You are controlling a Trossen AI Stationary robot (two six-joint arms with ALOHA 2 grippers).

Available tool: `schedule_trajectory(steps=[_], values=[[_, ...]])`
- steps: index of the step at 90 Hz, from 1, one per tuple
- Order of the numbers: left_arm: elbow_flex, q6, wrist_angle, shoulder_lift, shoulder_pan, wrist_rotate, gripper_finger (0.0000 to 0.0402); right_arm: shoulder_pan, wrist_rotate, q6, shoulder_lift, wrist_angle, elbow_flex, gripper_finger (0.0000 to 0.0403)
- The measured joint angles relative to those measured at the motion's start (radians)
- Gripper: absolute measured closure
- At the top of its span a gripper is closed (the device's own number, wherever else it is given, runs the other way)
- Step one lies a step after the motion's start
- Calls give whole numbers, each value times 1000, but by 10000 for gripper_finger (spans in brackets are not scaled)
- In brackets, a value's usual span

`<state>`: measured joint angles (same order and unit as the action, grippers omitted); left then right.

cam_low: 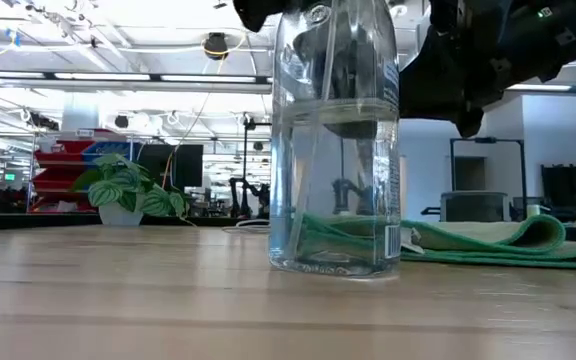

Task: Apply microfiber cloth
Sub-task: Spray the front of the black cellphone with the spray bottle

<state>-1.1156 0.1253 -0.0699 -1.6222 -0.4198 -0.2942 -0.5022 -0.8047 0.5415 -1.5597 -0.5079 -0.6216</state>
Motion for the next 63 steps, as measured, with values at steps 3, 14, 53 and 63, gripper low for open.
schedule_trajectory(steps=[3,14,53,63], values=[[0,11,2,0,-4,-8,206,0,0,0,0,0,0,382],[-1,24,2,0,-5,-13,258,0,0,0,0,1,0,382],[-2,123,13,1,-77,-147,393,0,0,0,0,6,0,382],[-2,17,7,1,-98,-150,394,0,0,0,0,6,0,382]])
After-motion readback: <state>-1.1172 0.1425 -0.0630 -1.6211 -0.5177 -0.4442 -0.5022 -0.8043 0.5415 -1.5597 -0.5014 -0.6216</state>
